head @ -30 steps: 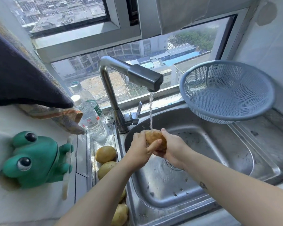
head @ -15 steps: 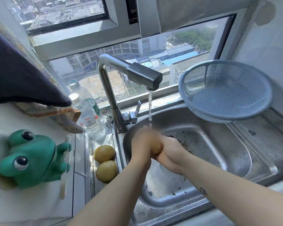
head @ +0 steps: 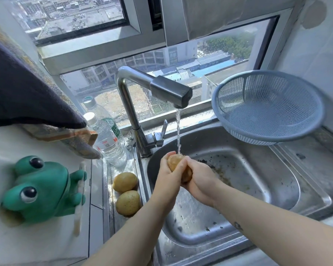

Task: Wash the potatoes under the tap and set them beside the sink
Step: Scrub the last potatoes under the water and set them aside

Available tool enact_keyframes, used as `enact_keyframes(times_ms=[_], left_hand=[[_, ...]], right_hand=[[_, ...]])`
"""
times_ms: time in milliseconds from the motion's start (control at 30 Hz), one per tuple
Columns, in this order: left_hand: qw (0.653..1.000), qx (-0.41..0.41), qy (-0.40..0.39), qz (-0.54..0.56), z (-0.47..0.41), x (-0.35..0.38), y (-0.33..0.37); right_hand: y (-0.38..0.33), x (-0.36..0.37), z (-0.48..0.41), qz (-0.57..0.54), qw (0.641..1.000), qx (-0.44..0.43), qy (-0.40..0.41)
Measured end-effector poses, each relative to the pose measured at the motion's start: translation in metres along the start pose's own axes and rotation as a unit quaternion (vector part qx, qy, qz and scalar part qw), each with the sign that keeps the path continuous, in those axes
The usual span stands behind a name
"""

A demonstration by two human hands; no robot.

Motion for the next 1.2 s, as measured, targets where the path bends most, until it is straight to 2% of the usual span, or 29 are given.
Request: enact_keyframes(times_ms=[133,267,400,500,600,733,833,933,1033,1133,1200], left_hand=[[0.992,-0.007,0.124,0.034,-0.006,-0.007,-0.001],[0.982,-0.05,0.163,0.075,-0.008,-0.004,-0.003],[0.973,-0.077,0.118,0.184,-0.01,0.007,-0.001],[0.986,-0.05,0.065,0.142,-0.009,0.009,0.002],[0.996,-0.024,0.016,0.083,-0.007,0.01,0.001],[0.995,-0.013,0.03,0.094,-0.007,0.003,0.002],[0.984,-0.039,0.074,0.156,-0.008,0.001,-0.003],[0.97,-0.067,0.087,0.218,-0.009,0.004,-0.004],[0.964,-0.065,0.056,0.25,-0.01,0.007,-0.001],[0.98,-0.041,0.025,0.192,-0.007,0.005,0.0],[0.989,-0.03,-0.017,0.142,-0.006,0.007,0.0]], right_hand=[[-0.002,0.007,0.002,0.108,0.993,-0.047,0.001],[-0.002,-0.004,0.001,0.172,0.982,-0.07,0.038],[-0.007,-0.012,0.0,0.115,0.989,-0.088,0.042],[-0.007,-0.015,-0.001,0.031,0.995,-0.088,0.019],[-0.004,-0.015,-0.003,0.012,0.997,-0.079,-0.003],[-0.005,-0.012,0.001,0.133,0.986,-0.093,0.023],[-0.006,-0.01,0.005,0.285,0.952,-0.109,0.028],[-0.01,-0.008,0.008,0.341,0.932,-0.121,0.029],[-0.012,-0.012,0.005,0.255,0.959,-0.119,0.028],[-0.011,-0.015,0.002,0.111,0.988,-0.108,0.015],[-0.012,-0.015,0.002,0.063,0.994,-0.094,0.006]])
Point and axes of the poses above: each hand's wrist, its own z-axis away from the middle knuckle, its own x-axis out of the palm, y = z × x, the point moved 7 cm from there along -z, towards the middle knuckle, and after that the axes turned 12 degrees about -y, right-handed, at the moved point
